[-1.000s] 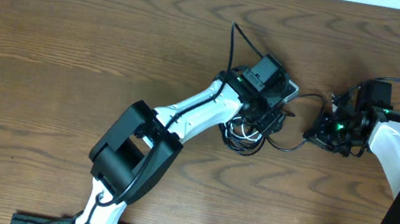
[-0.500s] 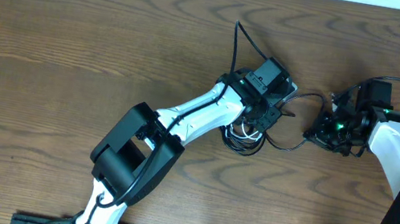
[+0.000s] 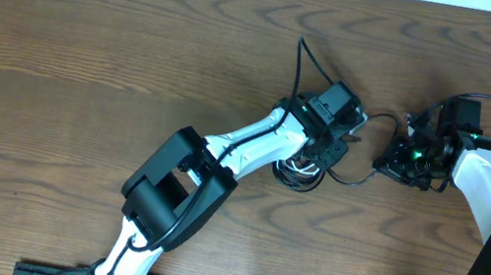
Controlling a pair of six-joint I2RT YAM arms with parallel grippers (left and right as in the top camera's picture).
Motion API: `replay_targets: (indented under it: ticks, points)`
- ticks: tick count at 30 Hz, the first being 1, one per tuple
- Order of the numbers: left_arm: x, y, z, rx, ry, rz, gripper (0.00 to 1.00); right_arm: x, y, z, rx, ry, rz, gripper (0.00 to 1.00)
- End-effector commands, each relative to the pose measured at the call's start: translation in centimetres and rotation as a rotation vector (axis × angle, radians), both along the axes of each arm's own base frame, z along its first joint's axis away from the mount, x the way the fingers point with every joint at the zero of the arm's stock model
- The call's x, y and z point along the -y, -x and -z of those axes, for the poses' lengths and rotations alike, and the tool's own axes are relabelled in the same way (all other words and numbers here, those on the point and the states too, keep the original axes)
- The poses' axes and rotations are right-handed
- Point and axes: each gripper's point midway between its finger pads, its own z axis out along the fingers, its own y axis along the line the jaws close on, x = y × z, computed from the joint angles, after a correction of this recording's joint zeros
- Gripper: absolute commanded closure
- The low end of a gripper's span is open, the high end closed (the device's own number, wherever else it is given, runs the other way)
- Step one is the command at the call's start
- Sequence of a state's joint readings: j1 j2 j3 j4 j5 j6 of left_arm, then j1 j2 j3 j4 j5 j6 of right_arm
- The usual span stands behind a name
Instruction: Untangle cables
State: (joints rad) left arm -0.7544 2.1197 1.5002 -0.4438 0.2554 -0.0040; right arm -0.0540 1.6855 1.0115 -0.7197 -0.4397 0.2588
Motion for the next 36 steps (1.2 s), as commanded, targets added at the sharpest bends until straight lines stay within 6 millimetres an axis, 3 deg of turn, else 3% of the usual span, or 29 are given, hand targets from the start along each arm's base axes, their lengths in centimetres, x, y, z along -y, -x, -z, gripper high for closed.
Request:
replay_targets:
  ticks: [1, 4, 9, 14, 19, 24, 29, 33, 36]
  points:
    - [-0.5, -1.7, -1.7, 0.006, 0.035, -0.088, 0.92, 0.1, 0.0, -0.3, 0.016, 0.003, -0.009, 0.99]
    - [-1.7, -3.3, -4.6, 0.023, 0.088, -0.181, 0.92, 0.1, 0.0, -0.3, 0.016, 0.003, -0.009, 0.99]
    - [-5.0, -5.3, -12.1, 0.090, 0.193, -0.309, 0.93, 0.1, -0.1, -0.3, 0.019, 0.003, -0.009, 0.99]
    - [-8.2, -4.9, -19.6, 0.185, 0.272, -0.354, 0.92, 0.1, -0.3, -0.3, 0.029, 0.004, -0.009, 0.99]
    - [-11.9, -4.1, -24.8, 0.261, 0.324, -0.409, 0.92, 0.1, -0.5, -0.4, 0.039, 0.005, -0.009, 0.99]
    - [-16.0, -4.1, -26.5, 0.282, 0.319, -0.491, 0.92, 0.1, -0.7, -0.4, 0.049, 0.006, -0.010, 0.99]
    - [-20.5, -4.7, -25.0, 0.230, 0.255, -0.601, 0.92, 0.2, -1.5, -1.2, 0.093, 0.014, -0.037, 0.99]
    - [-23.5, -4.7, -23.4, 0.189, 0.183, -0.681, 0.92, 0.2, -3.0, -3.6, 0.164, 0.020, -0.046, 0.99]
    - [-25.3, -4.5, -22.6, 0.177, 0.119, -0.732, 0.93, -0.1, -4.8, -7.2, 0.265, 0.003, -0.054, 0.99]
